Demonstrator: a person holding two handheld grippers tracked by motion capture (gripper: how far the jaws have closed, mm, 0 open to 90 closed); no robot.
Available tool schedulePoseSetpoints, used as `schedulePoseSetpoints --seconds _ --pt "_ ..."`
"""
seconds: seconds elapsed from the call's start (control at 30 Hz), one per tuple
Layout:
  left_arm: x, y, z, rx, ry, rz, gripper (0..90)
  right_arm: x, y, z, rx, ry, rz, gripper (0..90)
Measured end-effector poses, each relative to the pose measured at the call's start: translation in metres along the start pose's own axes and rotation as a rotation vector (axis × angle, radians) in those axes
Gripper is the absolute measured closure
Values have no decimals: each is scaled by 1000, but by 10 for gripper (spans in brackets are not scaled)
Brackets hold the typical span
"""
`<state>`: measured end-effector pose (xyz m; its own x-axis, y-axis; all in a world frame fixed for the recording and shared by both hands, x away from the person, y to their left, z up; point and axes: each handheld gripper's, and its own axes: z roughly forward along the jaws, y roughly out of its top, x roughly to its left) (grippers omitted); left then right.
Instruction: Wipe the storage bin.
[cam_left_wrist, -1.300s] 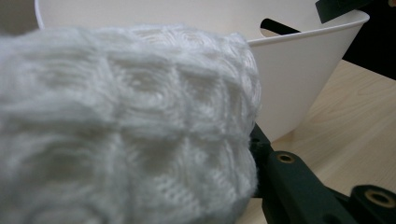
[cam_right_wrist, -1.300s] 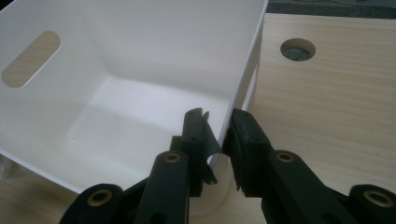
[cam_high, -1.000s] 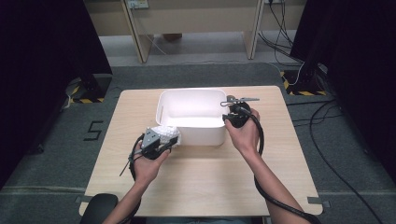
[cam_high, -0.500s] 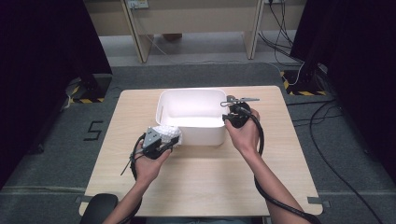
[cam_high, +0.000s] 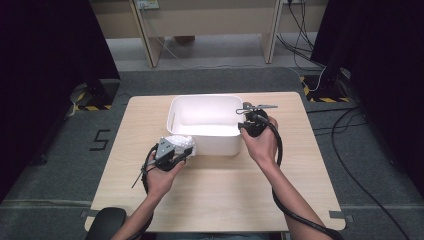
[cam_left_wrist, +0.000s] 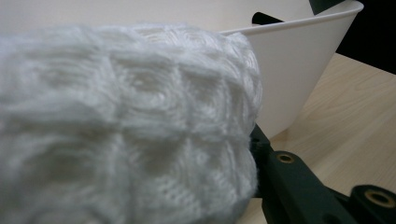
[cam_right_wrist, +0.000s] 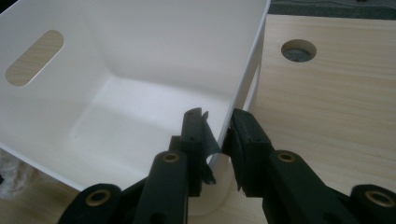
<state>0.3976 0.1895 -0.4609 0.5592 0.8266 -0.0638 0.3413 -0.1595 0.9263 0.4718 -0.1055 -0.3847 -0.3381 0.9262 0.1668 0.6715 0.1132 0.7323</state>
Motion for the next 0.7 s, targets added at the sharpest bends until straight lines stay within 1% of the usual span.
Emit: schedulePoseSetpoints --seconds 0.3,0.5,0.7 --pt "0 -11 8 31 4 5 748 0 0 0 -1 1 -2 759" --pt "1 -17 12 46 8 0 748 0 0 0 0 0 2 757" --pt "2 -23 18 64 14 10 748 0 0 0 -1 1 2 755"
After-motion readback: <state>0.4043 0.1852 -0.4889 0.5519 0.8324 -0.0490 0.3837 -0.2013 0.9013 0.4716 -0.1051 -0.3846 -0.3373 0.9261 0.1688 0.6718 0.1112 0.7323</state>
